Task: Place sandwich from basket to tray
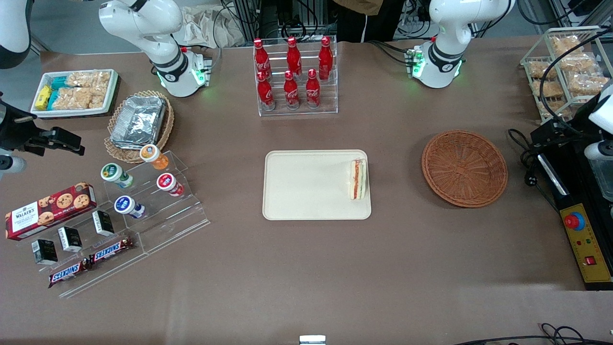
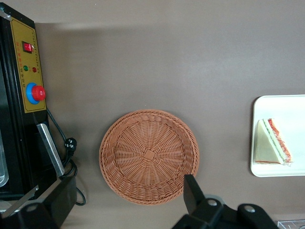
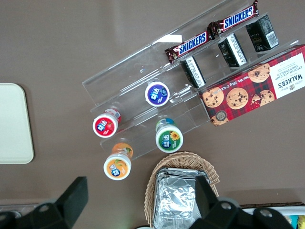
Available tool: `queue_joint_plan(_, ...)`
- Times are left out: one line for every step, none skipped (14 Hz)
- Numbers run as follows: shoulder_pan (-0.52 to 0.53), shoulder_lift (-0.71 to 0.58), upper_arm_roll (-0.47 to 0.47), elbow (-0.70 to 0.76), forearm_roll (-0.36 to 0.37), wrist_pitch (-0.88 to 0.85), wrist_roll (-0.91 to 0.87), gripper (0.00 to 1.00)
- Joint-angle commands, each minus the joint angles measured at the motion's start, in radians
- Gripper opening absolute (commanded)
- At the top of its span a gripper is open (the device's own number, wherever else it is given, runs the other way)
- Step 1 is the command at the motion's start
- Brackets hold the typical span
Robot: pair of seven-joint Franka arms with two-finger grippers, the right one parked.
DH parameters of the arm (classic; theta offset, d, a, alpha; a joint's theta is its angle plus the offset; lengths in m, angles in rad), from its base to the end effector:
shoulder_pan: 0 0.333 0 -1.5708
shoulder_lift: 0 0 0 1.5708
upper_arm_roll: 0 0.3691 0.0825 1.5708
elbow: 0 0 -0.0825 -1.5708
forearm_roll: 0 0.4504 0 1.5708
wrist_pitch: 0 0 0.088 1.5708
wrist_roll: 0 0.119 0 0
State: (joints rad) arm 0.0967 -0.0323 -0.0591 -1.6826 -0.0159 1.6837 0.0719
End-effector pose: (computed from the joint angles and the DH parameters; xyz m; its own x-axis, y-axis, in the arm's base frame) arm 0.6177 0.0210 0.6350 0.9989 -0.0326 0.0342 -0.0330 -0.9994 0.0115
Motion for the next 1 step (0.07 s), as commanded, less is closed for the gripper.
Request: queue_joint_plan(0.002,0.005,-0.005,0.017,-0.009,-0.018,0.003,1.0)
